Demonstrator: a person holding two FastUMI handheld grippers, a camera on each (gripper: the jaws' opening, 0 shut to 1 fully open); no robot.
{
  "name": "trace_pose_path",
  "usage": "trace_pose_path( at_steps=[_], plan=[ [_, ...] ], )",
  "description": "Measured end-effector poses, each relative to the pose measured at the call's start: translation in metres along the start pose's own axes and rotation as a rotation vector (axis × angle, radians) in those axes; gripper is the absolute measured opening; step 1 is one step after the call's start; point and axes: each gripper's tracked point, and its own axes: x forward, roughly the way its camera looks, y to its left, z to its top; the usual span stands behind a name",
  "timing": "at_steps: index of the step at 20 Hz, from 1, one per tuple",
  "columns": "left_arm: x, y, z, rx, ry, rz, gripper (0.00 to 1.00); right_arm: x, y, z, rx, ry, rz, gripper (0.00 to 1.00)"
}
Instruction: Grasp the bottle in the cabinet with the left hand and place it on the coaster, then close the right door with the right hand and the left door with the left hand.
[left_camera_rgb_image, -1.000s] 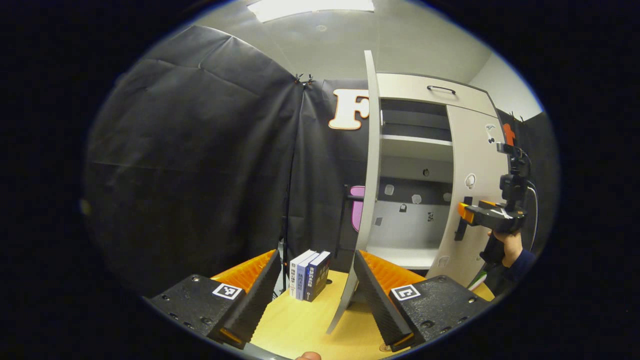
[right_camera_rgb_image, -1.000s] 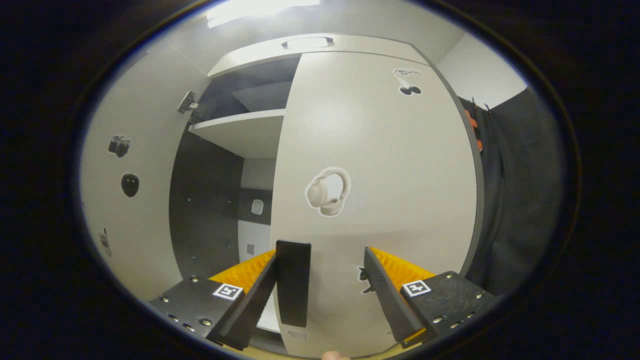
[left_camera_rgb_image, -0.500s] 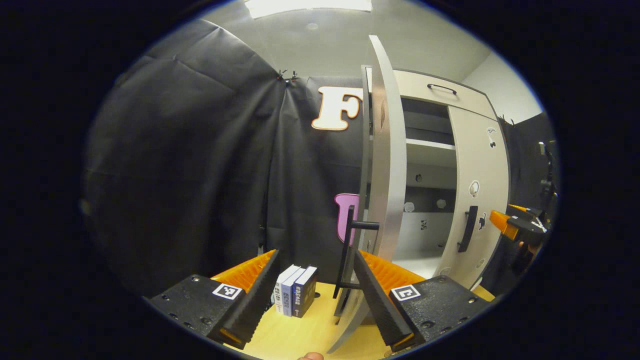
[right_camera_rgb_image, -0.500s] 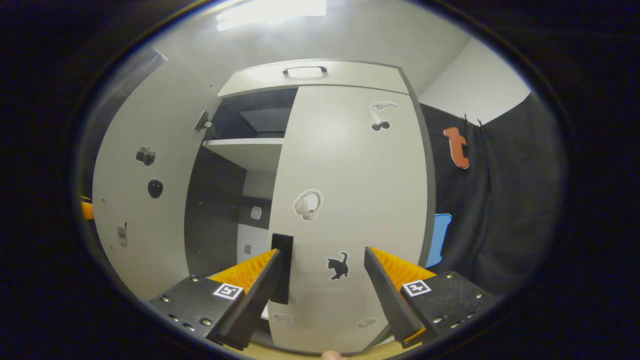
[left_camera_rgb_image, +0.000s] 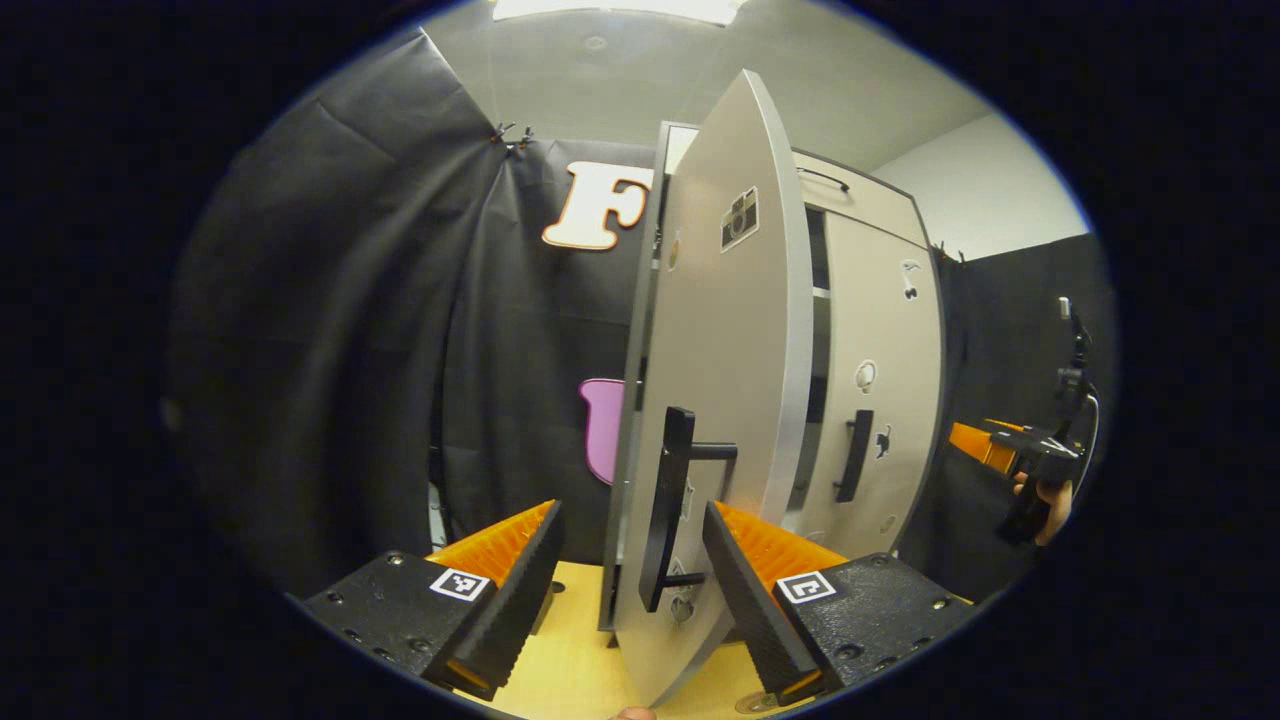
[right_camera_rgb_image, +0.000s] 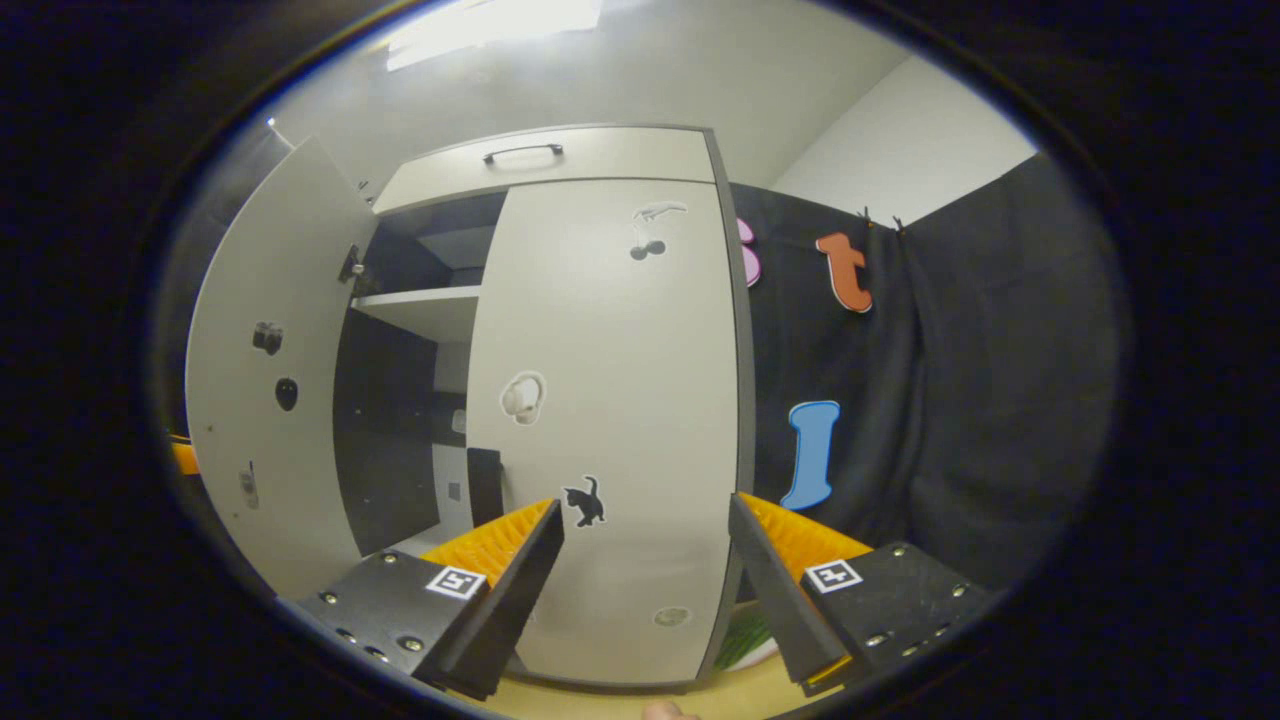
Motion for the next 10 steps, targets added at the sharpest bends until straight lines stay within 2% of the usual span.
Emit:
trace_pose_path(
  at_steps=[10],
  plan=[
    [0.042, -0.079, -0.014, 0.006, 0.018, -0.174, 0.89, -0.015, -0.052, -0.002, -0.020, 0.015, -0.081, 1.00]
  ],
)
